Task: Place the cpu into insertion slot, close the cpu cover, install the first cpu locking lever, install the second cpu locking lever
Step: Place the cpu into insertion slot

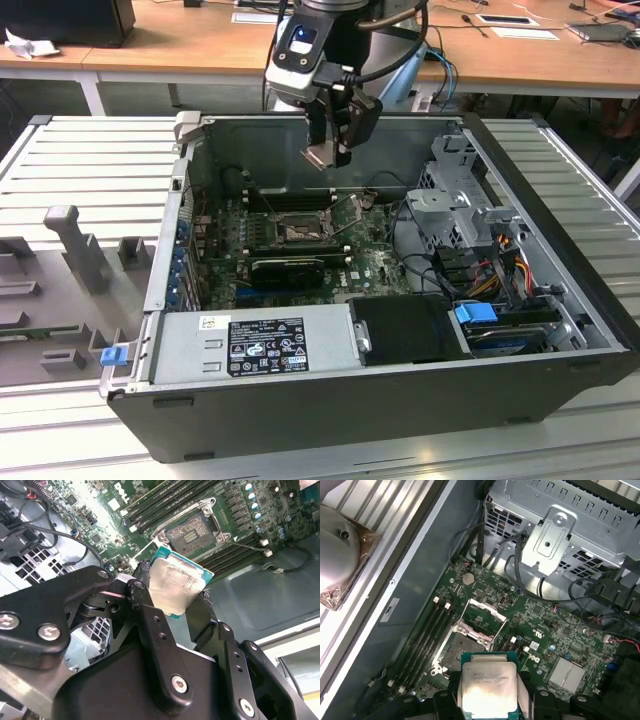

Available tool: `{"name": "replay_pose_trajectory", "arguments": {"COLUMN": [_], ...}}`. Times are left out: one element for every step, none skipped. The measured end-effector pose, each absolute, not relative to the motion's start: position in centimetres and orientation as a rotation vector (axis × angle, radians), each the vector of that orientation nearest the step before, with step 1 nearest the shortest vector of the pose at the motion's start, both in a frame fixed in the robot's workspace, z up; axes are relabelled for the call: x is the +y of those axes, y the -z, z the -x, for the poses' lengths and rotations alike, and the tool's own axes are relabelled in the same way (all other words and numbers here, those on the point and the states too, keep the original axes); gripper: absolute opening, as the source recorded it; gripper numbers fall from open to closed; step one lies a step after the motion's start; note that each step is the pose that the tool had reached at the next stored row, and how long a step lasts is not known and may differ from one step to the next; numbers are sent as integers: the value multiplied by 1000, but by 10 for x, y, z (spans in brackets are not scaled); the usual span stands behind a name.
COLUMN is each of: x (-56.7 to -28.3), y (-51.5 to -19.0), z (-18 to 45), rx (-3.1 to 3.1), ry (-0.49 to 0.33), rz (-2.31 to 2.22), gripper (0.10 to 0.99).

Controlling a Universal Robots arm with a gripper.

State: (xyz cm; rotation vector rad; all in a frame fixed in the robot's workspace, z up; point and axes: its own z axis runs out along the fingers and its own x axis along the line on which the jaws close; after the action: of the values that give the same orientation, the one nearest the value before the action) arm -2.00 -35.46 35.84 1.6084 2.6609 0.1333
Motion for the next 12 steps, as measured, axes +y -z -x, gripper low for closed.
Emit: {"name": "replay_pose_trajectory", "arguments": {"x": [-355, -355, -355, -355, -355, -355, -355, -355, -355, -355, -355, -355], "y": [-358, -357, -357, -356, -356, -355, -354, -354, -354, -354, -354, -353], "z": [20, 20, 20, 20, 20, 20, 20, 20, 20, 20, 20, 20], "rx": [2658, 2655, 2653, 2652, 2652, 2650, 2648, 2645, 2641, 2639, 2637, 2633], "ry": [-133, -133, -133, -132, -132, -129, -128, -128, -127, -127, -127, -127], "rz": [-1613, -1618, -1620, -1621, -1622, -1623, -1626, -1630, -1635, -1639, -1642, -1648], "gripper": [529, 529, 529, 529, 529, 529, 529, 529, 529, 529, 529, 529]}}
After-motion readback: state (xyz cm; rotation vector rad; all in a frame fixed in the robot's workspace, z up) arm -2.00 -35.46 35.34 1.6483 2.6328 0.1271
